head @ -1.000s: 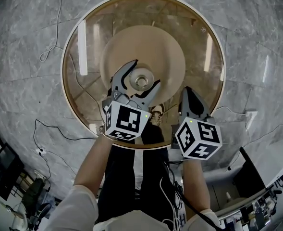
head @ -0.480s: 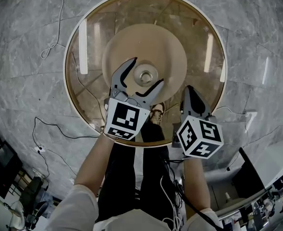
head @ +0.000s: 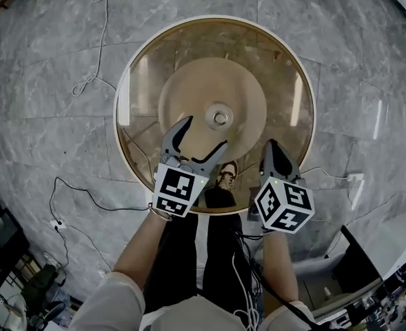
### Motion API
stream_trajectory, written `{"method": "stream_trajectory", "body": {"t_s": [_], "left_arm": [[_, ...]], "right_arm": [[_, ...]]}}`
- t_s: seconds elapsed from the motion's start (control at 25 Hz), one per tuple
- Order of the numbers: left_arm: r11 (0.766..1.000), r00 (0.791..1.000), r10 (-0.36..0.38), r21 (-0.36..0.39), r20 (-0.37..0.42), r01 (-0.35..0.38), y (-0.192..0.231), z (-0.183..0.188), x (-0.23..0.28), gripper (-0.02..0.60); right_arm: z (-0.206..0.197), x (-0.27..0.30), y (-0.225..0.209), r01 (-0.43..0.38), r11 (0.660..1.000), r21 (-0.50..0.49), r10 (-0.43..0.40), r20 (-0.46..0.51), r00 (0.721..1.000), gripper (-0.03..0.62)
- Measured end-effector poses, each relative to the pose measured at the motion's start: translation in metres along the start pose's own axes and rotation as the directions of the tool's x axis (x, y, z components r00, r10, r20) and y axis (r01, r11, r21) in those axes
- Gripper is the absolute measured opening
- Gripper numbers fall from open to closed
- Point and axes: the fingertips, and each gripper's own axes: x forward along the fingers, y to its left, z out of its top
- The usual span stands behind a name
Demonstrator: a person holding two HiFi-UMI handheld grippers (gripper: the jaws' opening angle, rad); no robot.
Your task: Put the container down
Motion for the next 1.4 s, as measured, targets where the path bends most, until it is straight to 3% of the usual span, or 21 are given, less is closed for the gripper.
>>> {"method": "stream_trajectory", "body": {"t_s": [0.32,0.56,0.68,0.76,1.0,1.4], "left_arm": [[0.995,0.998,0.009,-0.101,0.069,-0.002,-0.007,0.058,-0.092,0.366],[0.989,0.989,0.060,-0.141,0.132,-0.041,-0.012,0.116,-0.177,0.184],[0.986,0.983,0.104,-0.144,0.153,-0.082,-0.012,0.140,-0.211,0.063],[0.985,0.981,0.126,-0.135,0.150,-0.106,-0.016,0.150,-0.233,0.019],[0.989,0.966,0.142,-0.068,0.214,-0.130,-0.034,0.189,-0.292,0.008],[0.972,0.937,0.228,-0.116,0.264,-0.203,-0.057,0.196,-0.346,0.008]], "right_arm": [[0.029,-0.072,0.022,0.024,0.999,0.028,-0.026,0.071,0.997,0.023],[0.059,-0.141,0.061,0.000,0.999,-0.038,0.004,0.115,0.993,0.023],[0.082,-0.171,0.075,0.002,0.998,-0.068,0.009,0.167,0.986,0.023],[0.094,-0.193,0.082,0.011,0.997,-0.073,0.004,0.199,0.980,0.023],[0.121,-0.254,0.098,0.032,0.997,-0.065,-0.012,0.292,0.956,0.023],[0.117,-0.310,0.108,-0.004,0.994,-0.109,0.041,0.338,0.940,0.023]]}}
